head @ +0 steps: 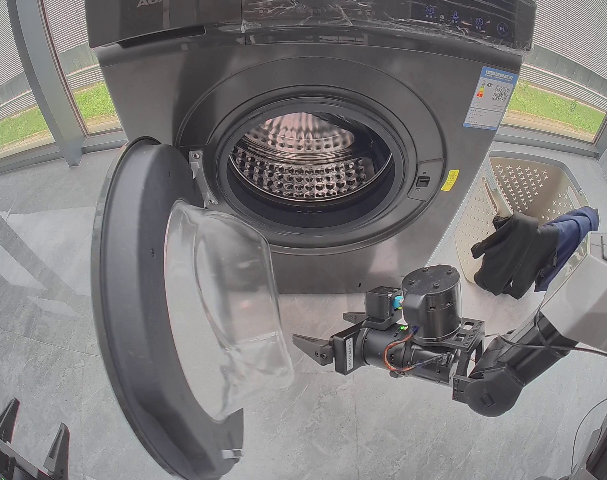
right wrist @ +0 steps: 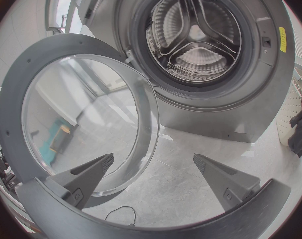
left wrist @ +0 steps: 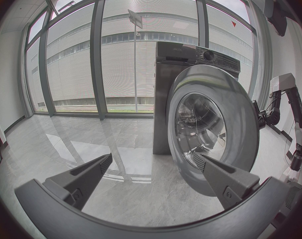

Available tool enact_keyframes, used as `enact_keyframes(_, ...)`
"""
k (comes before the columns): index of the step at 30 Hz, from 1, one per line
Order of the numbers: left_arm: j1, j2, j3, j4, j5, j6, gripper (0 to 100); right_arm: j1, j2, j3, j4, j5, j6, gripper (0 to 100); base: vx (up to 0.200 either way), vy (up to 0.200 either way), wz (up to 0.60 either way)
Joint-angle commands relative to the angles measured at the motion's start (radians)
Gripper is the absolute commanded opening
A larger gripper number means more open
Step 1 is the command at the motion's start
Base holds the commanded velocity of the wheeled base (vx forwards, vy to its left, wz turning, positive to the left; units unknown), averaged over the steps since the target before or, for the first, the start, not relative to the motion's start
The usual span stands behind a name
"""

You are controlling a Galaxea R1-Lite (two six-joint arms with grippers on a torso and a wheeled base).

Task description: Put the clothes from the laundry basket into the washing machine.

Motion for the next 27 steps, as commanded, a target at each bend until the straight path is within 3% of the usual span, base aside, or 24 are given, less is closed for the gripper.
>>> enact_keyframes(1,0.000,-0.007,0.015,0.000,0.000,-0.001,100,0.018,0.032,-0.020,-0.005,-0.004,0.002,100,0.000,0.000,0.00)
enact_keyframes(5,0.000,-0.007,0.015,0.000,0.000,0.000,100,0.004,0.041,-0.047,-0.003,-0.005,0.002,100,0.000,0.000,0.00)
enact_keyframes(10,0.000,-0.007,0.015,0.000,0.000,0.000,100,0.006,0.079,-0.101,0.006,-0.007,0.001,100,-0.200,0.000,0.00)
enact_keyframes(19,0.000,-0.007,0.015,0.000,0.000,-0.001,100,0.053,0.202,-0.222,-0.026,-0.014,-0.004,100,0.000,0.000,0.00)
enact_keyframes(21,0.000,-0.007,0.015,0.000,0.000,-0.001,100,0.073,0.250,-0.284,-0.042,-0.034,-0.004,100,0.000,0.000,0.00)
enact_keyframes(27,0.000,-0.007,0.015,0.000,0.000,-0.003,100,0.085,0.279,-0.319,-0.063,-0.037,-0.004,100,0.000,0.000,0.00)
